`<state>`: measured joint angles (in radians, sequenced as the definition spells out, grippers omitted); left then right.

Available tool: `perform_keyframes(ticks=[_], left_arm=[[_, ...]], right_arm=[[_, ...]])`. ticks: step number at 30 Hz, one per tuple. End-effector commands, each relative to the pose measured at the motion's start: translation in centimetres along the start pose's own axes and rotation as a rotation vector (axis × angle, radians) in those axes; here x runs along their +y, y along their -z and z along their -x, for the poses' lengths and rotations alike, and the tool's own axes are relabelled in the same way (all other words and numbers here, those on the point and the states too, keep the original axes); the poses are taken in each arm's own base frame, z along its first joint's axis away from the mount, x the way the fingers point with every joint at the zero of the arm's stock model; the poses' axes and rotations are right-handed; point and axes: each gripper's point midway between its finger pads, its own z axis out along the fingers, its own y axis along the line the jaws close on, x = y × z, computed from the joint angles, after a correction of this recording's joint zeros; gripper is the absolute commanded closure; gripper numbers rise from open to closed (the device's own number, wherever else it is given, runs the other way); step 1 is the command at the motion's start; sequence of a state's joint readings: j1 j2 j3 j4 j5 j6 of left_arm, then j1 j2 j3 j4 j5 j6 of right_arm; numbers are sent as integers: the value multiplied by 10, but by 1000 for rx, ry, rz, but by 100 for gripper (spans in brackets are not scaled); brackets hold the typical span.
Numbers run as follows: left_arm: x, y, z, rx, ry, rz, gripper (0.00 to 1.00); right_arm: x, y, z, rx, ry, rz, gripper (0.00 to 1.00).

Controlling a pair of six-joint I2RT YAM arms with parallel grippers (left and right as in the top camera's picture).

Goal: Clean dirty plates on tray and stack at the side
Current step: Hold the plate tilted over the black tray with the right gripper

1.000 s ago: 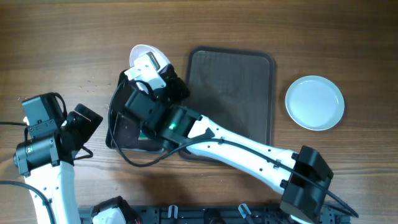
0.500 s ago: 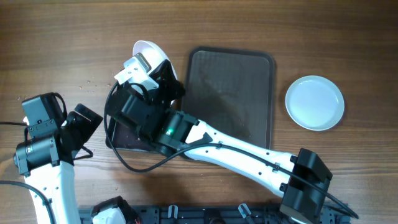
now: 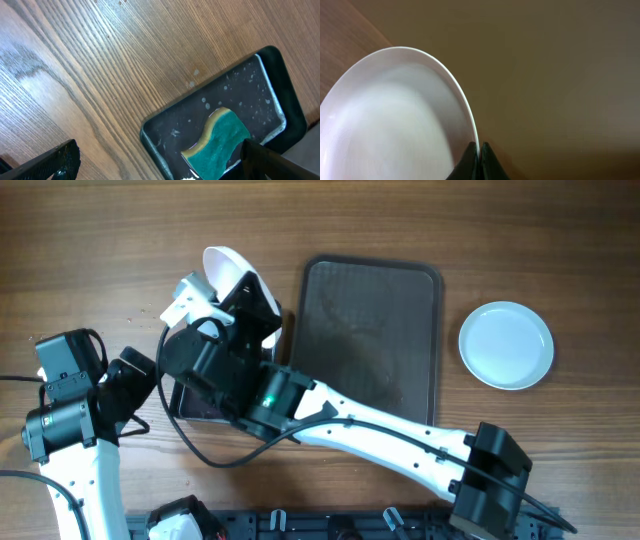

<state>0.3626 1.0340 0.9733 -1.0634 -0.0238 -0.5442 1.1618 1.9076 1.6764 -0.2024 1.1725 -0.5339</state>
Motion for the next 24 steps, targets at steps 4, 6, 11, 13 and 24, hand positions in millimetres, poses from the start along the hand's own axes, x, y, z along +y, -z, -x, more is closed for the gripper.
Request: perform_keyframes(ticks=[4, 6, 11, 13, 24], left_arm=[[-2, 5, 2, -11, 22, -22, 0], [-2, 5, 2, -10, 22, -22, 0], [-2, 5, 2, -10, 22, -22, 0], [-2, 5, 2, -10, 22, -22, 0], [-2, 5, 2, -11, 22, -22, 0]], right_arm=[[-13, 15, 18, -36, 143, -24, 96], [-12, 17, 19, -40, 151, -22, 95], [-10, 22, 22, -51, 150, -16, 96], [-9, 23, 23, -53, 154, -15, 96], [-10, 24, 25, -59, 162, -18, 96]])
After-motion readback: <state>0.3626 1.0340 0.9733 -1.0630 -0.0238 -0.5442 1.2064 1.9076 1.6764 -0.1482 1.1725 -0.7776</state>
